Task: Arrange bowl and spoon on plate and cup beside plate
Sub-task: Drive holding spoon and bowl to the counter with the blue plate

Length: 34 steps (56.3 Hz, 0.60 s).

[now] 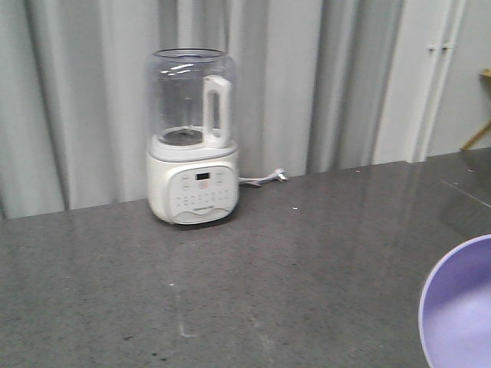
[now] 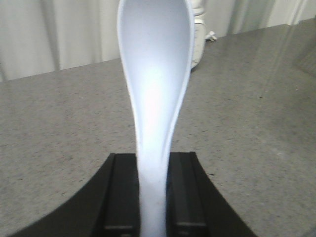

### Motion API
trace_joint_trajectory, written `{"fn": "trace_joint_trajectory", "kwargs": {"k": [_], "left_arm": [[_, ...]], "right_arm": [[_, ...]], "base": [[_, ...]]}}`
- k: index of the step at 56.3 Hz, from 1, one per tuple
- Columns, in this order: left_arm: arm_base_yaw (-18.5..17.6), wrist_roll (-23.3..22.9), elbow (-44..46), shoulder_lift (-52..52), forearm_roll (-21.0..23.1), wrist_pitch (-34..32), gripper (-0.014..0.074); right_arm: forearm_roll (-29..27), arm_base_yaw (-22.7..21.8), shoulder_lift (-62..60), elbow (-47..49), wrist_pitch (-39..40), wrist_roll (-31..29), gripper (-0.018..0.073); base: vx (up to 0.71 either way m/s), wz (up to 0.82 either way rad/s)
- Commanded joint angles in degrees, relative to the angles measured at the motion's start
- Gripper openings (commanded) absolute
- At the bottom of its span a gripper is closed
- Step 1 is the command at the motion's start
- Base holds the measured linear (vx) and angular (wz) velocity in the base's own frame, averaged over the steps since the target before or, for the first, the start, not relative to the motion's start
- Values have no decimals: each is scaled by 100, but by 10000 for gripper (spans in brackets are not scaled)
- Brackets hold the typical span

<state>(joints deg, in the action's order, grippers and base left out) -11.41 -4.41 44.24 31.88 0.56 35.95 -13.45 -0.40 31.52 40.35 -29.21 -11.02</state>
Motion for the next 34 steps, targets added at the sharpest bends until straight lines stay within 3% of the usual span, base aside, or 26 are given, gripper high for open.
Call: {"fn": "trace_joint_trajectory", "kwargs": {"k": [1,34], "left_arm": [[-33,-17,148,1,51,-477,-6],[-33,-17,148,1,51,-477,-6]], "right_arm": [[-12,7,15,161,504,-52,-8],[-12,7,15,161,504,-52,-8]], "base": [[-14,-73],[-12,-67]]}}
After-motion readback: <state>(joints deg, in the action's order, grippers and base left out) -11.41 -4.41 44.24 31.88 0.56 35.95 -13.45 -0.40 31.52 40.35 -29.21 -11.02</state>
